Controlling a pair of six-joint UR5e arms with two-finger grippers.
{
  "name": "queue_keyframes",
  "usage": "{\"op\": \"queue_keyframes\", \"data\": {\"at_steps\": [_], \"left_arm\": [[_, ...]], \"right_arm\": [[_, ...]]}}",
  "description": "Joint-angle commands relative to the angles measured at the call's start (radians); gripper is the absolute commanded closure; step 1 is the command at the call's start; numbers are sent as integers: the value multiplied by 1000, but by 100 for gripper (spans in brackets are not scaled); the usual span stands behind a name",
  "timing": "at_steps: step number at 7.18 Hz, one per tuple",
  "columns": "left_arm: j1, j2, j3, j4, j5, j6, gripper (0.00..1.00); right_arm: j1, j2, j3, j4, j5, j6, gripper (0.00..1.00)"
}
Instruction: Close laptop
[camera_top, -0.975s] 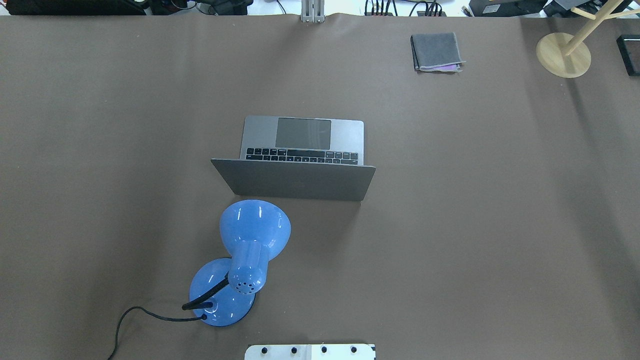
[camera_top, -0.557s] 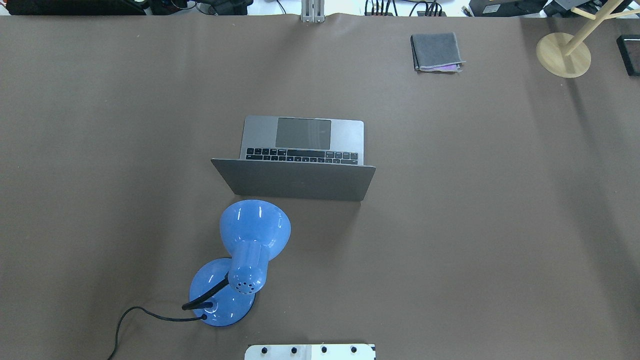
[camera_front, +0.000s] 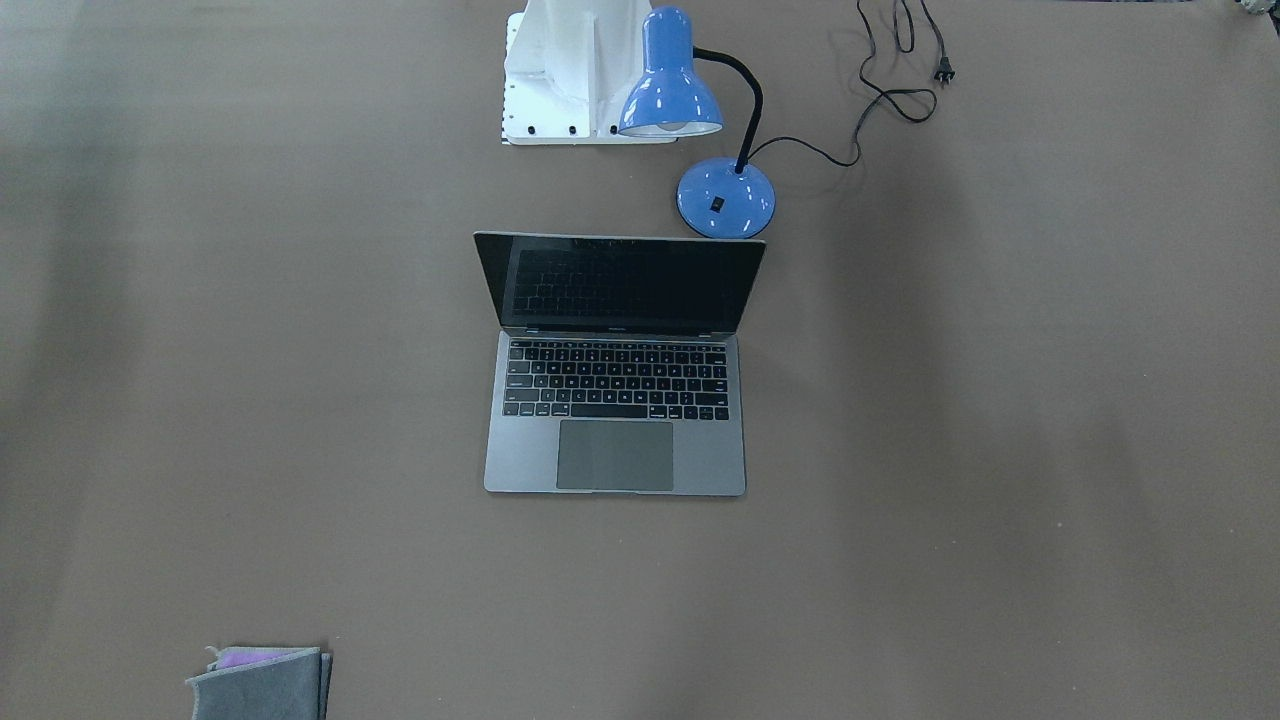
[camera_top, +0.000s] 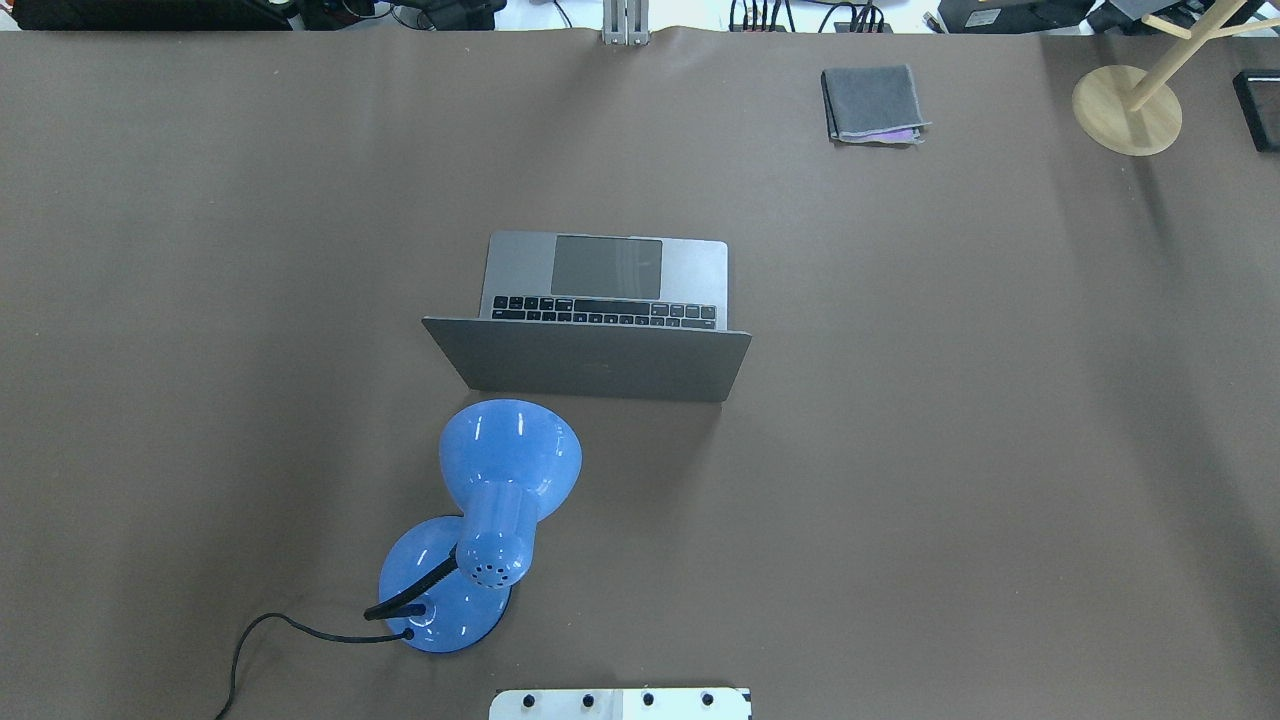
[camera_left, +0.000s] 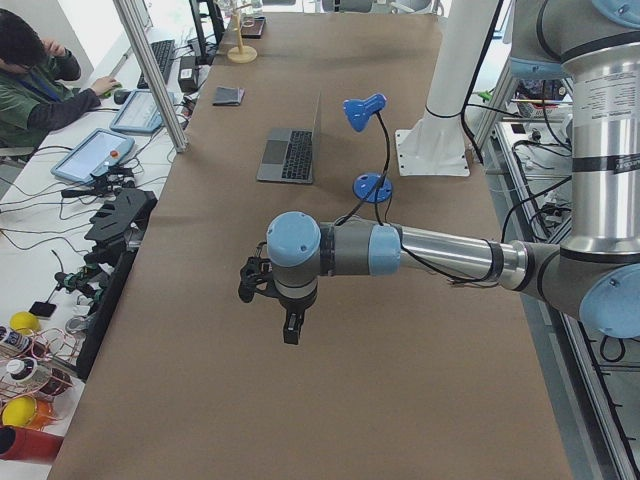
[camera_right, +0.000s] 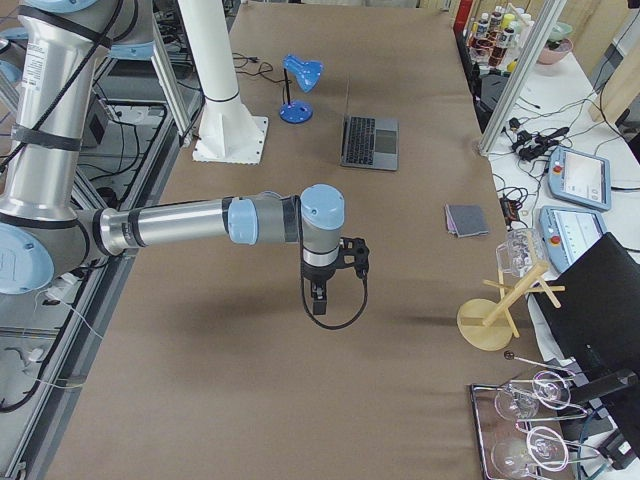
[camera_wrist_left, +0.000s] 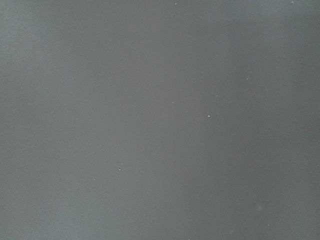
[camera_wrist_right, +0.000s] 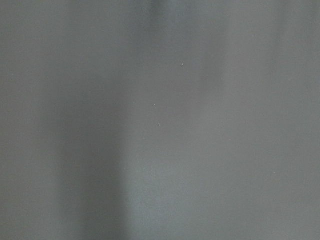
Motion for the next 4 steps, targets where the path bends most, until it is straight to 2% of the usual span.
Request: {"op": "queue_keyframes", "data": {"at_steps": [1,2,4], "left_arm": [[0,-38,-19,-3,-2,-2,0],[-1,-63,-23,-21,-2,-4,0],[0,-63,-2,-185,-3,-5,0]], "right_arm": [[-11,57,24,63,26,9,0],[-11,64,24,144,49,13,0],[-9,50,16,331,78,24,0]]}}
